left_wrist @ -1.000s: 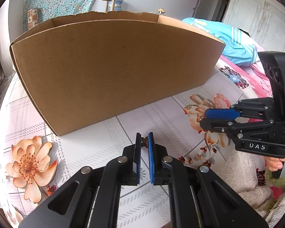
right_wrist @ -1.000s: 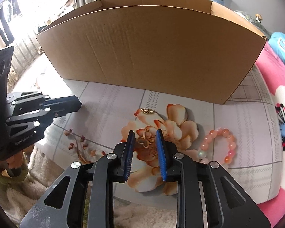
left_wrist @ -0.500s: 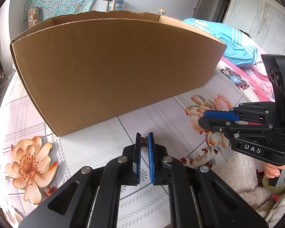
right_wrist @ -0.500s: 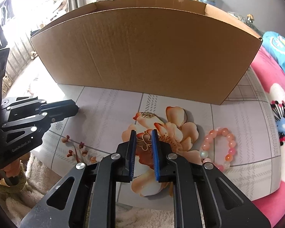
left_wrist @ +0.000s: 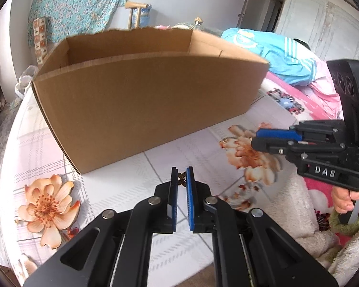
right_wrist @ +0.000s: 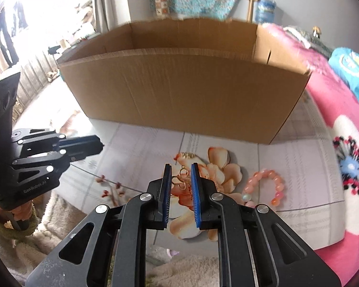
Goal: Organize jewelry
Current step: 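Carry both held pieces into the box and open both grippers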
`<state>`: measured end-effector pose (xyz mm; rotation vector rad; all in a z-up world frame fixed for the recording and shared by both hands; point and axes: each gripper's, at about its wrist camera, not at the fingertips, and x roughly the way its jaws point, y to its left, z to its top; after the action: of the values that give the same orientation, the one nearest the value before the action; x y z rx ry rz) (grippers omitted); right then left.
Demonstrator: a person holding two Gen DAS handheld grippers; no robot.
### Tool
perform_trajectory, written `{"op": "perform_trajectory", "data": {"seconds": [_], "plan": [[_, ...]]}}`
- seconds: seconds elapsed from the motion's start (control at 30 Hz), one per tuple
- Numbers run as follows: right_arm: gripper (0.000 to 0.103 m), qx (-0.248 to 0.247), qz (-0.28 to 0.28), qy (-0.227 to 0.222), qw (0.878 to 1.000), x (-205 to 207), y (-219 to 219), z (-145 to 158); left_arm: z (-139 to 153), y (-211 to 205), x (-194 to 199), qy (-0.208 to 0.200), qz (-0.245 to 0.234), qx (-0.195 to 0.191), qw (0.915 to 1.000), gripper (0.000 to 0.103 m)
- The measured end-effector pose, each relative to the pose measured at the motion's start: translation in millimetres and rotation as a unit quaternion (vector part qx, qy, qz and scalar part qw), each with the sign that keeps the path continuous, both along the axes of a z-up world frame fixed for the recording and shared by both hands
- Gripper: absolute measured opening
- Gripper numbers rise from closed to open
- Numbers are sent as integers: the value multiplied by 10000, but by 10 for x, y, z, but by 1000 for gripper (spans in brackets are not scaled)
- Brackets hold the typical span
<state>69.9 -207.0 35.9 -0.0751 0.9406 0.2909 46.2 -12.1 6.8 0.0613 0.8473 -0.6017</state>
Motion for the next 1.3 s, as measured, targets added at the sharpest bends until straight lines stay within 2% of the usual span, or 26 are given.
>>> {"op": "perform_trajectory", "data": {"seconds": [0.07,0.2,0.33,0.43,0.5,0.57,0.6,0.67,0.73,0.8,0.9,1.0,1.07,1.23,1.3], "plan": [[14,112,78,-184,9997,-55,-42,162,116,1,-57,-78,-62,-70,9999,6],[14,335,248,-578,9975,-54,-85,478,554,42,-136,-355,-261,-480,9979,6],[14,479,527,-1043,9920,125,-150,840,912,29,25,-623,-395,-485,9961,6],[14,560,825,-927,9907,489,-203,960,1084,-44,354,-589,-529,-308,9964,6],[14,570,1066,-605,9908,833,-194,950,1125,-115,639,-387,-645,-231,9969,6],[14,558,1147,-297,9914,1071,-170,912,1090,-201,999,-79,-714,-39,9974,6],[14,523,1328,29,9898,1259,-141,836,1041,-242,1206,190,-738,31,9971,6],[14,464,1479,386,9872,1418,-84,739,909,-299,1551,719,-750,122,9945,6],[14,310,1740,904,9801,1590,7,559,709,-417,1875,1259,-742,369,9886,6],[14,88,1841,1138,9763,1660,61,426,494,-505,2174,1703,-664,652,9810,6],[14,-188,2030,1399,9689,1751,142,288,245,-580,2470,2232,-561,817,9697,6],[14,-451,2167,1479,9639,1788,185,213,67,-629,2629,2480,-470,1021,9622,6],[16,-548,2213,1491,9622,1801,185,198,42,-634,2679,2551,-396,1082,9600,6],[21,-563,2260,1405,9623,1794,155,219,51,-686,2703,2568,-415,1014,9602,7],[23,-548,2232,1335,9640,1771,128,255,67,-714,2682,2549,-452,1018,9605,12]]}}
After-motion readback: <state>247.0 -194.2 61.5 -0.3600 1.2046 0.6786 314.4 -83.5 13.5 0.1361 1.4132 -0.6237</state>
